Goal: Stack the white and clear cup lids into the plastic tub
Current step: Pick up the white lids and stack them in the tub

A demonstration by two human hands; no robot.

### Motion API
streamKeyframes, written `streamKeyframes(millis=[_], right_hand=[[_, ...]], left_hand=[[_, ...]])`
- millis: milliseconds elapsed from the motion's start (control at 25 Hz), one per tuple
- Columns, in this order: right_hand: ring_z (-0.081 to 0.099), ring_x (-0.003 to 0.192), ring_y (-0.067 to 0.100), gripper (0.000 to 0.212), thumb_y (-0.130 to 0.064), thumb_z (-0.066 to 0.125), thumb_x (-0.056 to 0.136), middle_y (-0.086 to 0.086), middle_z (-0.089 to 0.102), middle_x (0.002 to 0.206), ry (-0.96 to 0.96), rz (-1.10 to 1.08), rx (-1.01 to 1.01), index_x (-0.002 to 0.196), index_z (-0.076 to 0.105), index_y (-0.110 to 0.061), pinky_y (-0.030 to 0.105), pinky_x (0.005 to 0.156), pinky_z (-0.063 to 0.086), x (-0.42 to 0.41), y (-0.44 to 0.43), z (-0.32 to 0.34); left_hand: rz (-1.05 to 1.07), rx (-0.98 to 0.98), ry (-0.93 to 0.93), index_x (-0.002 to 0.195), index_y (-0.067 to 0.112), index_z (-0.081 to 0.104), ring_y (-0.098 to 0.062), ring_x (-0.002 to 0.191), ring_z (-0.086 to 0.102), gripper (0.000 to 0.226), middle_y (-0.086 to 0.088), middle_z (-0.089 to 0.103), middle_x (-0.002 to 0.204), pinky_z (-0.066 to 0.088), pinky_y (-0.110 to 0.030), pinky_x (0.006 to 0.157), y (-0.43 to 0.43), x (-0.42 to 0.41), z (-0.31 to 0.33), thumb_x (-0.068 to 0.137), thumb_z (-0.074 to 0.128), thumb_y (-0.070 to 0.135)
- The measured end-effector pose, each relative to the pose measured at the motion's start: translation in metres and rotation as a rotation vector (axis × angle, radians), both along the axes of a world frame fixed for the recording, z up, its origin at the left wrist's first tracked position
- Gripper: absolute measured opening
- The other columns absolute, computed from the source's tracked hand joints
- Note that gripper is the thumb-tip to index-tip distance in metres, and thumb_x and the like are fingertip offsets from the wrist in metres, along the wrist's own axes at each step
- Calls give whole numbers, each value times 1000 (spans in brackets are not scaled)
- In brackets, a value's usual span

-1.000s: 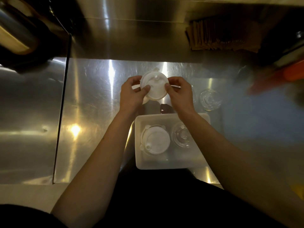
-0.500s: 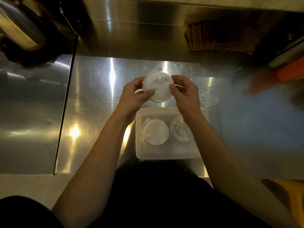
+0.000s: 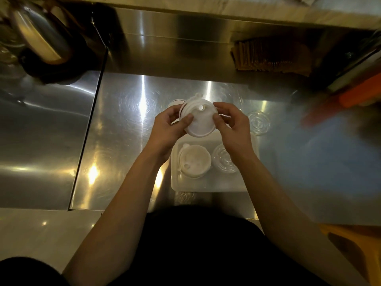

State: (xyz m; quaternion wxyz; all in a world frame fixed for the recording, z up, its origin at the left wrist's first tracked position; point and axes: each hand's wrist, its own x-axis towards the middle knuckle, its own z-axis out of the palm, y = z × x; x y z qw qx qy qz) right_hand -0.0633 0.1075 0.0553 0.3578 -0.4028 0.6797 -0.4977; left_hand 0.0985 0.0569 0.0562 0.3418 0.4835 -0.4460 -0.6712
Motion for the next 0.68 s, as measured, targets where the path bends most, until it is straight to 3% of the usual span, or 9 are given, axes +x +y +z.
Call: streamKeyframes(millis=[200, 520, 680], right_hand=[[65, 102, 13, 23, -13, 61, 93, -2, 68, 109, -12, -19, 14, 115, 66, -16, 29, 88, 57, 5, 10, 4], [68, 101, 18, 19, -18, 66, 91, 2, 71, 108, -5, -69, 55, 110, 67, -18, 45, 89, 59, 8, 18, -1], [69, 99, 15, 15, -17, 66, 90, -4, 71, 100, -29, -85, 65, 104, 67, -24, 46, 88, 59, 10, 18, -4]], left_hand=[[-3, -11, -9, 121, 18, 64, -22, 113, 66, 35, -7, 69, 122, 55, -47, 96, 8, 5, 3, 87, 70, 15], [44, 71, -4, 128, 14, 60, -25, 114, 65, 41, -11, 66, 125, 57, -48, 93, 18, 6, 3, 88, 67, 9], [71, 60, -37, 124, 14, 61, -22, 112, 66, 38, -9, 68, 123, 56, -47, 94, 20, 6, 2, 88, 68, 13]])
